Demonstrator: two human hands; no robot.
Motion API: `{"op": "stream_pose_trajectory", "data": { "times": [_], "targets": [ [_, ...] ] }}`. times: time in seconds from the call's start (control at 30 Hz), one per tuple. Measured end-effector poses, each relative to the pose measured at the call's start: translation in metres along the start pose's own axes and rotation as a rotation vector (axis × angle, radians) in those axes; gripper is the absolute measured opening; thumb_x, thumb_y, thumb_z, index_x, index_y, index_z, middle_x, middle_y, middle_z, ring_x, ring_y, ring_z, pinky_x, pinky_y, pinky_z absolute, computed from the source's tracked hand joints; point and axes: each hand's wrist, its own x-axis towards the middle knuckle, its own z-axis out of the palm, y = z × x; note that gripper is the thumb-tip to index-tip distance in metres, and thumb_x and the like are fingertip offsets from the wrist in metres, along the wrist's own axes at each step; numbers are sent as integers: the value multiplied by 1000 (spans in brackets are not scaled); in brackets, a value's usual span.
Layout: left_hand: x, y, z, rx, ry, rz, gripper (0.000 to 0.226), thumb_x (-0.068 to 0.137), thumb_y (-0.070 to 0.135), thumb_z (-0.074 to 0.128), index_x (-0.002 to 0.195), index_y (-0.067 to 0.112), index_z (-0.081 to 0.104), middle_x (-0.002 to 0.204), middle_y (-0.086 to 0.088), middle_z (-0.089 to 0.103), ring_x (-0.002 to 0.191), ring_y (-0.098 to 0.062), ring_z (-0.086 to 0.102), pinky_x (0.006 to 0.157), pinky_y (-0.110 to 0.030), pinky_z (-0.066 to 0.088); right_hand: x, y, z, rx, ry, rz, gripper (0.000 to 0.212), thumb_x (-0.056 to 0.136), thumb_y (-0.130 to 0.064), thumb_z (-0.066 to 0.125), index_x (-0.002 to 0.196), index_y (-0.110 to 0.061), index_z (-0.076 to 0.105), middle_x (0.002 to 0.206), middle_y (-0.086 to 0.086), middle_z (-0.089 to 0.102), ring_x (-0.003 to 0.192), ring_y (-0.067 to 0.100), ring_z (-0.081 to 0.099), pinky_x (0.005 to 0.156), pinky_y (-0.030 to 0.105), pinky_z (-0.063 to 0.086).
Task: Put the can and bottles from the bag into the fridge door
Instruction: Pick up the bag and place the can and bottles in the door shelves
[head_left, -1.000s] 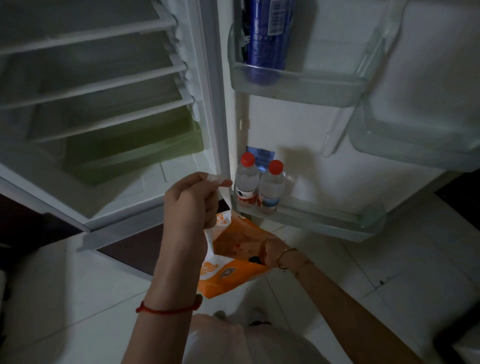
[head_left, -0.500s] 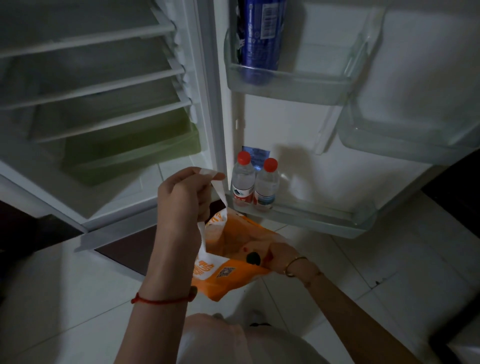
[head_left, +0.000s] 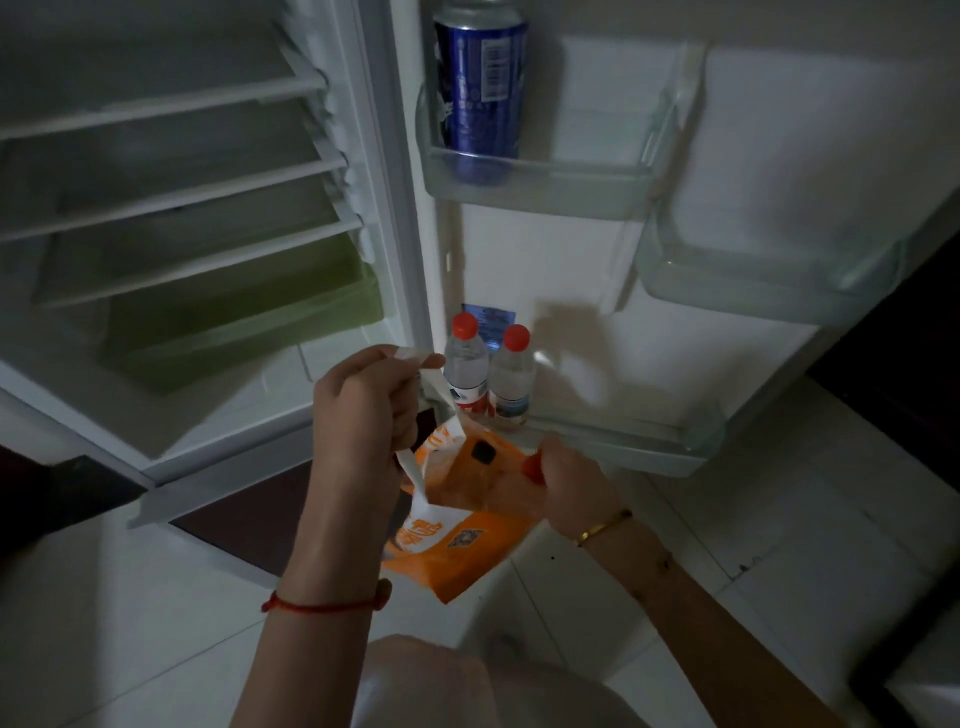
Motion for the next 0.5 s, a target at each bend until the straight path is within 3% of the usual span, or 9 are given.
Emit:
{"op": "stream_pose_trajectory", "data": {
  "times": [0.07,0.13,0.2,0.3,0.4,0.5],
  "targets": [
    [1,-5,6,5,-6,-11,20,91,0,46,91,-7,65,41,9,27,34,-4,20,33,-16,18,-2,2,-10,12,55,21,33,96,-27,53,119,-4,46,103,13,63,95,26,63,77,28,49],
    [4,-8,9,15,5,-8,20,90,-1,46,88,-4,66,41,9,27,34,-4,20,34,-16,18,-7,2,-24,54,161,31,44,94,-37,55,121,-4,45,92,10,61,81,21,58,66,20,46],
    [7,-9,12,16,21,-1,20,90,-1,47,86,-3,67,43,7,27,36,-6,21,35,-16,19,-11,3,-39,81,290,41,38,91,-39,58,109,-8,46,80,4,54,70,21,53,51,12,29],
    [10,-11,16,32,44,10,21,90,0,47,84,-1,68,45,6,27,37,-7,21,35,-17,19,-15,8,-64,98,431,59,31,91,-34,59,104,-9,47,77,2,49,64,17,43,48,11,19],
    [15,-14,16,35,64,8,24,90,-2,46,81,-1,67,41,8,27,35,-5,21,35,-15,19,-19,13,-82,112,550,44,32,91,-33,59,106,-7,49,78,3,51,68,18,43,55,23,27],
    [19,-16,10,55,76,5,23,90,0,46,82,0,68,42,8,29,36,-5,22,35,-16,19,-17,20,-93,144,666,29,37,89,-38,59,106,-6,51,80,8,60,71,25,54,66,26,35]
  ]
}}
